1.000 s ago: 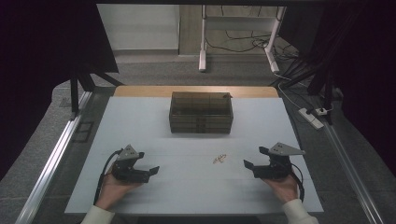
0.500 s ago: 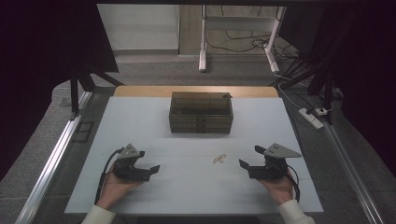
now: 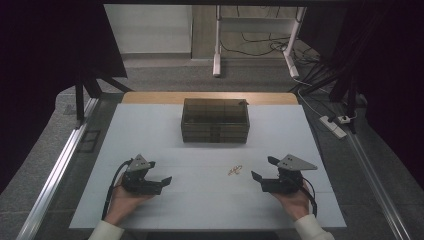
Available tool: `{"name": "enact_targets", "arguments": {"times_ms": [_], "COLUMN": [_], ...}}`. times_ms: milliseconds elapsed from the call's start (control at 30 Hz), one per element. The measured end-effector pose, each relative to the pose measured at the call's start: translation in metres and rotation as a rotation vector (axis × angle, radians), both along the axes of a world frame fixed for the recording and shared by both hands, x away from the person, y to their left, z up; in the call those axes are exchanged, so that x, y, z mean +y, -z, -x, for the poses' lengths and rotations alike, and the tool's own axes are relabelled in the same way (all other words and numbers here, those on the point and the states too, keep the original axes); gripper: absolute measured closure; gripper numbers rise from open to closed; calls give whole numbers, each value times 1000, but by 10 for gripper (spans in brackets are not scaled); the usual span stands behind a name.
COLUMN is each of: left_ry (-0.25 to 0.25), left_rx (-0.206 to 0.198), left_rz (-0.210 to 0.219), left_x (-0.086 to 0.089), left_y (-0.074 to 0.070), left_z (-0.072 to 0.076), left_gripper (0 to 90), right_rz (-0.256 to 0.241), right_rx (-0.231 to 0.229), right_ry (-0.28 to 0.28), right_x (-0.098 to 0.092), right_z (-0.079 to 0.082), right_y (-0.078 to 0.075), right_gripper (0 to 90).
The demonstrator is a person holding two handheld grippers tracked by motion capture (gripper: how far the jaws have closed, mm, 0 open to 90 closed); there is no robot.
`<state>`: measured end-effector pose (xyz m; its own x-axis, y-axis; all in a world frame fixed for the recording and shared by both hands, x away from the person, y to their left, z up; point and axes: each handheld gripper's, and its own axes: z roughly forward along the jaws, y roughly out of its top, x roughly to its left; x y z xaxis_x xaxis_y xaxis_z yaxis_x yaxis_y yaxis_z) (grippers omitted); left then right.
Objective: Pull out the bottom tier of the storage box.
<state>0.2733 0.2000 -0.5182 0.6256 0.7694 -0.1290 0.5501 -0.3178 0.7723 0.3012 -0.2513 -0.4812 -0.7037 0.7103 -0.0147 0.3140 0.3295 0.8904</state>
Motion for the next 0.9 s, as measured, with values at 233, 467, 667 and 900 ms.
{"name": "enact_targets", "arguments": {"times_ms": [233,467,667,900], "left_ry": [4,-9,-9,-3], "left_rx": [1,4,5,8], "left_rz": [10,-6,-22,-22], "left_x": [0,0,0,-1], "left_y": [0,2,3,3], "left_z": [-1,-3,-3,-4], "left_gripper": [129,132,133,135], "right_rz": [-3,12,40,57], "right_rx": [-1,26,33,44], "right_ry": [-19,-45,-71,-84], "right_x": [8,17,32,43], "right_z": [0,-3,-3,-5], "right_y": [0,3,6,10], "right_gripper": [193,184,183,183]}}
